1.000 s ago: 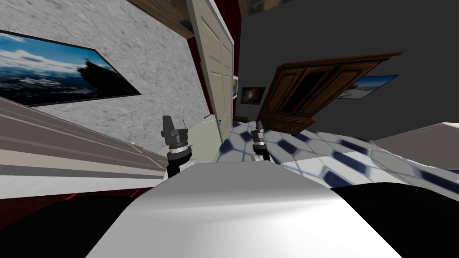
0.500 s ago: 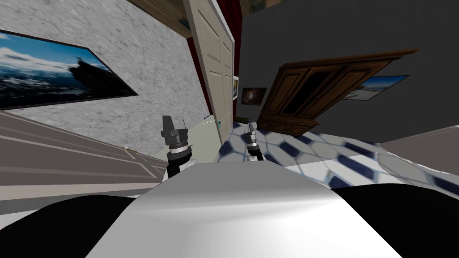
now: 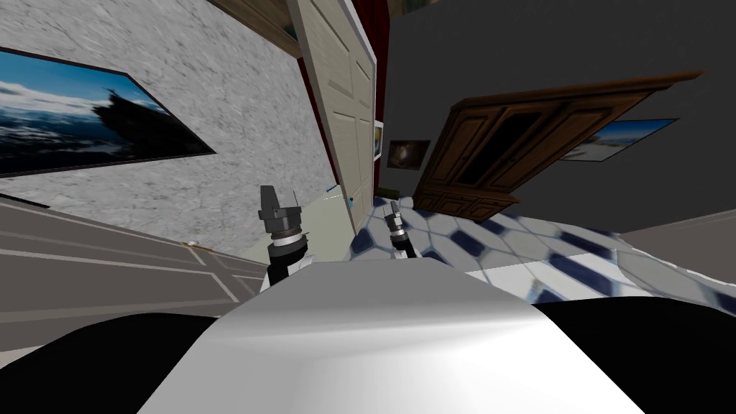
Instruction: Push the door open
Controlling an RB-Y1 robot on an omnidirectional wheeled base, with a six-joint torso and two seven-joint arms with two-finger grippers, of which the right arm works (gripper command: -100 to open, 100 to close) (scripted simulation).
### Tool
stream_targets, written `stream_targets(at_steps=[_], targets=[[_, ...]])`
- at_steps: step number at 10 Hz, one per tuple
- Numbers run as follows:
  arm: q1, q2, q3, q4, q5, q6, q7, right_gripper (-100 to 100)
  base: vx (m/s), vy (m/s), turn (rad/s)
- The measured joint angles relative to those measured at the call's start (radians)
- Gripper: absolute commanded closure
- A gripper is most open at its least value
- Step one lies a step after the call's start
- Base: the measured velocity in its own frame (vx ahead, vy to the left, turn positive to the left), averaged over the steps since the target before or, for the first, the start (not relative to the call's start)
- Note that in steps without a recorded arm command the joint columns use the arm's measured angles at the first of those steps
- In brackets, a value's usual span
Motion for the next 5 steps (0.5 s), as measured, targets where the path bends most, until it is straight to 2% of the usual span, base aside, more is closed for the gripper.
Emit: stream_targets(at_steps=[1, 4, 5], targets=[[-0.015, 0.001, 0.016, 0.03, 0.0, -0.008, -0.002, -100, 0.084, -0.023, 0.012], [-0.034, -0.008, 0.067, 0.078, -0.001, -0.02, -0.011, -100, 0.104, -0.01, 0.009], [-0.043, -0.018, 0.079, 0.095, -0.004, -0.026, -0.018, -100, 0.093, -0.018, 0.008]])
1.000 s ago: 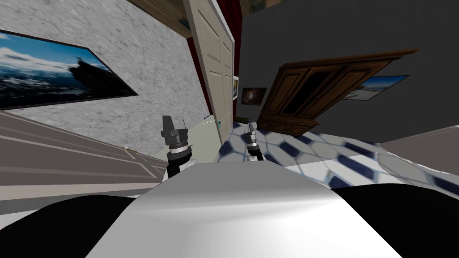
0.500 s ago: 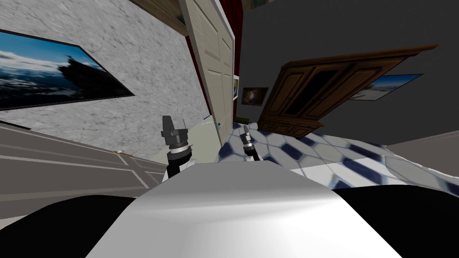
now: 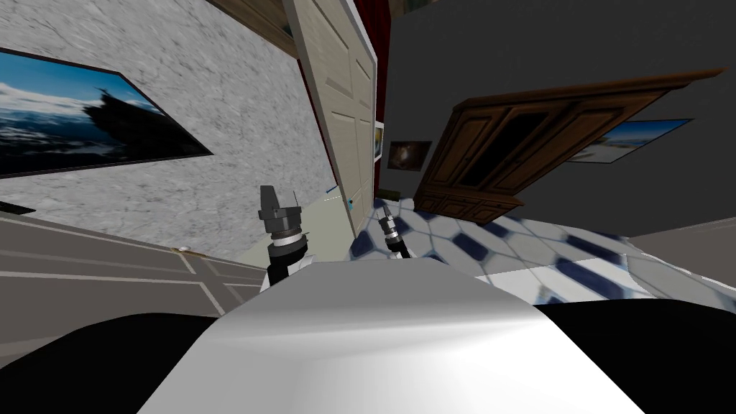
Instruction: Push the door open
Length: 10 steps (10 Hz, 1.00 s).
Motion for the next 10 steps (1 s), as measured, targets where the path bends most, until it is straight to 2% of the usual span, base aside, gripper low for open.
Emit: stream_targets(at_steps=[2, 4, 6, 8, 10], targets=[[-0.014, -0.003, 0.036, 0.023, 0.0, 0.004, -0.005, -100, 0.081, -0.016, 0.009], [-0.034, -0.003, 0.053, 0.066, -0.001, -0.012, -0.009, -100, 0.088, -0.014, 0.01], [-0.055, -0.017, 0.097, 0.112, -0.004, -0.026, -0.021, -100, 0.126, -0.028, 0.012], [-0.077, -0.015, 0.134, 0.152, -0.003, -0.027, -0.024, -100, 0.105, -0.011, 0.009], [-0.092, -0.024, 0.167, 0.187, -0.004, -0.037, -0.032, -100, 0.099, -0.016, 0.01]])
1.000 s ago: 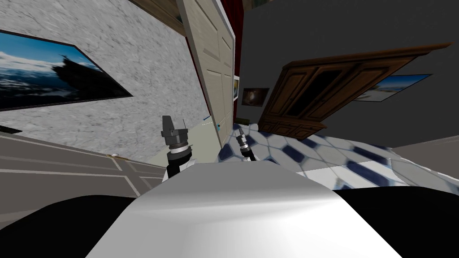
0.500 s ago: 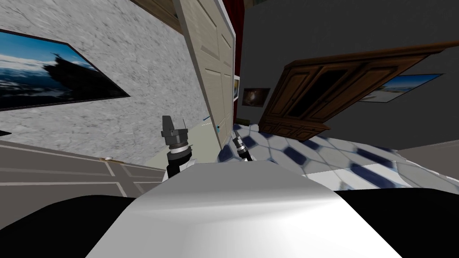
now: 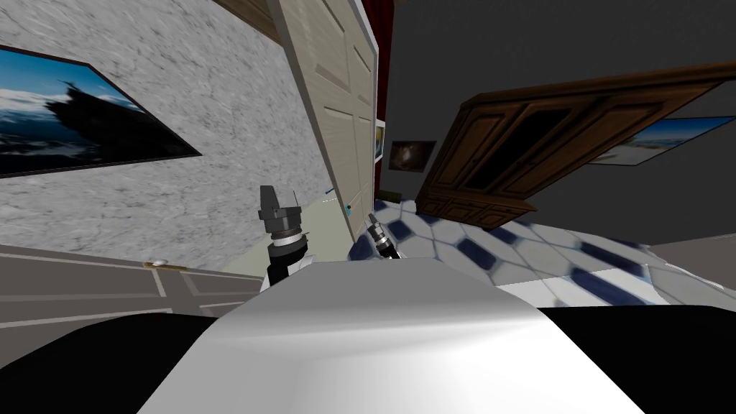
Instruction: Push the door open
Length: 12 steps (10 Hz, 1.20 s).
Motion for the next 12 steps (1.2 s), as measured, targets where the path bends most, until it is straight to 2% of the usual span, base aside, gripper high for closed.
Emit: stream_targets(at_steps=[2, 6, 8, 10, 11, 12], targets=[[-0.023, -0.002, 0.033, 0.045, -0.001, -0.009, -0.006, -100, 0.105, -0.011, 0.012], [-0.077, -0.02, 0.12, 0.154, -0.006, -0.035, -0.028, -100, 0.139, -0.031, 0.013], [-0.099, -0.026, 0.159, 0.192, -0.008, -0.039, -0.037, -100, 0.136, -0.021, 0.011], [-0.13, -0.025, 0.202, 0.25, -0.009, -0.048, -0.044, -100, 0.13, -0.009, 0.012], [-0.134, -0.033, 0.219, 0.261, -0.01, -0.051, -0.049, -100, 0.128, -0.014, 0.011], [-0.152, -0.034, 0.242, 0.299, -0.011, -0.062, -0.055, -100, 0.134, -0.033, 0.011]])
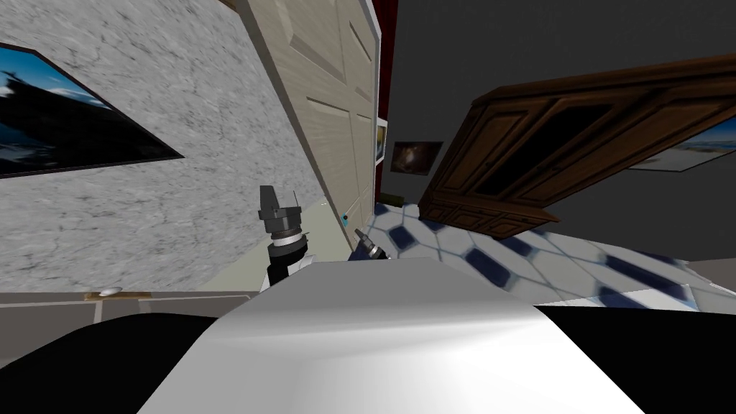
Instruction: Push the door open
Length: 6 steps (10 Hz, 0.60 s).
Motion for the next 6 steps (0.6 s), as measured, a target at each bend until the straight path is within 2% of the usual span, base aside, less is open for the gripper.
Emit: stream_targets(at_steps=[2, 4, 5, 6], targets=[[-0.02, -0.009, 0.043, 0.045, -0.001, -0.013, -0.009, -100, 0.154, -0.026, 0.013], [-0.047, -0.012, 0.083, 0.091, -0.003, -0.016, -0.018, -100, 0.136, -0.022, 0.011], [-0.048, -0.02, 0.102, 0.095, -0.003, -0.015, -0.02, -100, 0.135, -0.026, 0.006], [-0.065, -0.018, 0.121, 0.123, -0.004, -0.017, -0.024, -100, 0.161, -0.022, 0.018]])
